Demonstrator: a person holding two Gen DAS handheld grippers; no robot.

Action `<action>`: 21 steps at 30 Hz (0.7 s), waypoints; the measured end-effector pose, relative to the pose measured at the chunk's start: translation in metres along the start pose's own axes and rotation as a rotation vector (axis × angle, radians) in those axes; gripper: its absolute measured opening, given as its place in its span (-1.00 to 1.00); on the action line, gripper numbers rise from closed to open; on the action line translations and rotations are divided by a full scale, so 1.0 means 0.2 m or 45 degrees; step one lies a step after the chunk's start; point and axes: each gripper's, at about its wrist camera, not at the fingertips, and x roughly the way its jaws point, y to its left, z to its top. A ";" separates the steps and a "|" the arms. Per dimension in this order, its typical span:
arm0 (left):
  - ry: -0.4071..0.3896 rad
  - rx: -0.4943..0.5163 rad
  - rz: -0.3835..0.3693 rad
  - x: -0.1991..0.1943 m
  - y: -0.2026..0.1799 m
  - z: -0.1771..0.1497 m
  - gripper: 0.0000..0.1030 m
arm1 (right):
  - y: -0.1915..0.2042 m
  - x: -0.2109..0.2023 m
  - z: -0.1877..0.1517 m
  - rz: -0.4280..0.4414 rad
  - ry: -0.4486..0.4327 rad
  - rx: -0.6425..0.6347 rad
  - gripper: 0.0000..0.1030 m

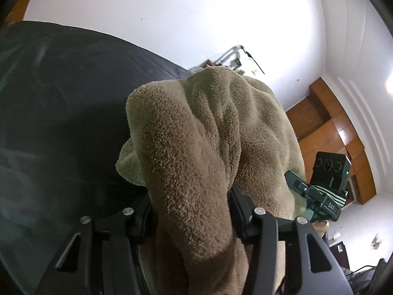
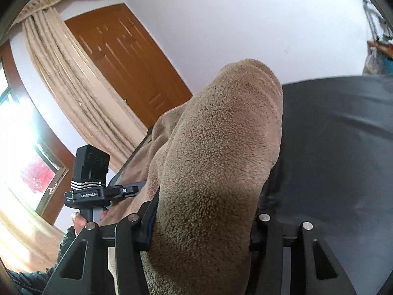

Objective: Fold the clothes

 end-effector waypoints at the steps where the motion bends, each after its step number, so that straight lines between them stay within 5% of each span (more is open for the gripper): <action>1: 0.017 0.021 0.009 0.03 -0.06 0.00 0.09 | 0.00 -0.06 -0.01 -0.016 -0.020 -0.007 0.03; 6: 0.109 0.141 0.057 0.26 -0.41 0.04 0.09 | -0.06 -0.35 -0.08 -0.096 -0.114 0.011 0.03; 12: 0.199 0.204 0.003 0.63 -0.77 0.10 0.09 | -0.28 -0.76 -0.19 -0.197 -0.227 0.078 0.03; 21: 0.354 0.297 -0.051 1.30 -1.31 0.16 0.09 | -0.83 -1.41 -0.26 -0.369 -0.367 0.224 0.03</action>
